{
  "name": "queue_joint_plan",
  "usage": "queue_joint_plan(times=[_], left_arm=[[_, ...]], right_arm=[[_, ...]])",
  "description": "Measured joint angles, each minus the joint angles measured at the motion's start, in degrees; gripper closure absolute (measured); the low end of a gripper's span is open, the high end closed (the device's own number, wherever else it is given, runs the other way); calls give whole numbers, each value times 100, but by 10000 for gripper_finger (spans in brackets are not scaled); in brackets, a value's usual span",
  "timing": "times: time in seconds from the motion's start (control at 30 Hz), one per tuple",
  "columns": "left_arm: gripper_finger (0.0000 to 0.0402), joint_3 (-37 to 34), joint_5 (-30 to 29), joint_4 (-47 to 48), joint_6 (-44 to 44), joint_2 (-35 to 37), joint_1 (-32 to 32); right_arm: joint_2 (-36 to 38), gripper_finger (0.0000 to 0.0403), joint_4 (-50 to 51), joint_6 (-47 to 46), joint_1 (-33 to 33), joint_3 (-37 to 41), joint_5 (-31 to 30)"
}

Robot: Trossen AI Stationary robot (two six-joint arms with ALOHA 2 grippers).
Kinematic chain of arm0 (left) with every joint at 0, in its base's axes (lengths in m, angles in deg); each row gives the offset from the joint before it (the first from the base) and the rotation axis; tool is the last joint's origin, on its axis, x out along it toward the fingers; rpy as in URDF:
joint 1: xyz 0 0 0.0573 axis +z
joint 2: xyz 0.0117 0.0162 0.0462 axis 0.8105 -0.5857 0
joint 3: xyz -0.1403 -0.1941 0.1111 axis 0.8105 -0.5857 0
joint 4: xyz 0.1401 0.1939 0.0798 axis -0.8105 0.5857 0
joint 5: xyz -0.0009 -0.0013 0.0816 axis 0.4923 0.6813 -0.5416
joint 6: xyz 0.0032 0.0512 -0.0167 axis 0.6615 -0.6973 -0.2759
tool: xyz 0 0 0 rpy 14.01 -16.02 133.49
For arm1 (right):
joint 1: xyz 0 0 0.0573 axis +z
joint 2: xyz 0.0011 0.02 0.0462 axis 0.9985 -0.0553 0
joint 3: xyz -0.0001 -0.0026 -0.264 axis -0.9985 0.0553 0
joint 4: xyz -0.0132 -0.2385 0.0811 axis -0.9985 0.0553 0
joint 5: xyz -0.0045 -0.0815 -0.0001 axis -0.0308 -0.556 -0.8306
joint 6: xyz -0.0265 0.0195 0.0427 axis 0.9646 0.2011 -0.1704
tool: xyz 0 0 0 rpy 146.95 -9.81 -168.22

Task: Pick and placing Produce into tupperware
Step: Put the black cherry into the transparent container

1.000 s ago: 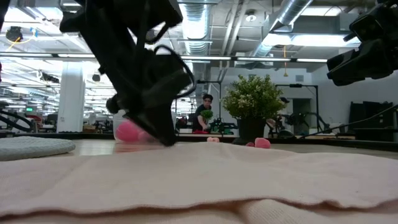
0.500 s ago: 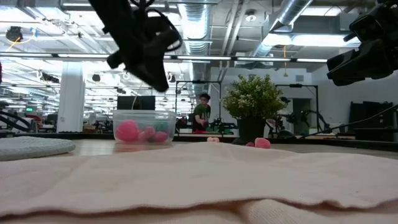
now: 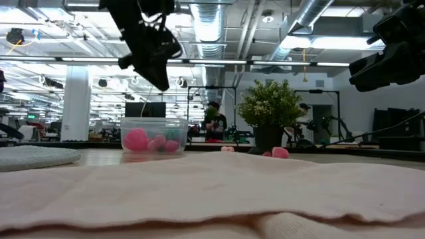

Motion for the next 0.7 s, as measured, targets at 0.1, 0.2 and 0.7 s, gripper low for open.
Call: queue_joint_plan(times=[0.1,0.2,0.7], left_arm=[[312,-253,745,-497,-430,-2,609],[310,-570,1438,-943,-643,-5,1144],[222,-1415,2591,-2049,-674,-101,1739]], right_arm=[[1,339,0,-1,0,0,0],[0,339,0,-1,-1,0,0],[1,339,2,-1,-1,0,0]])
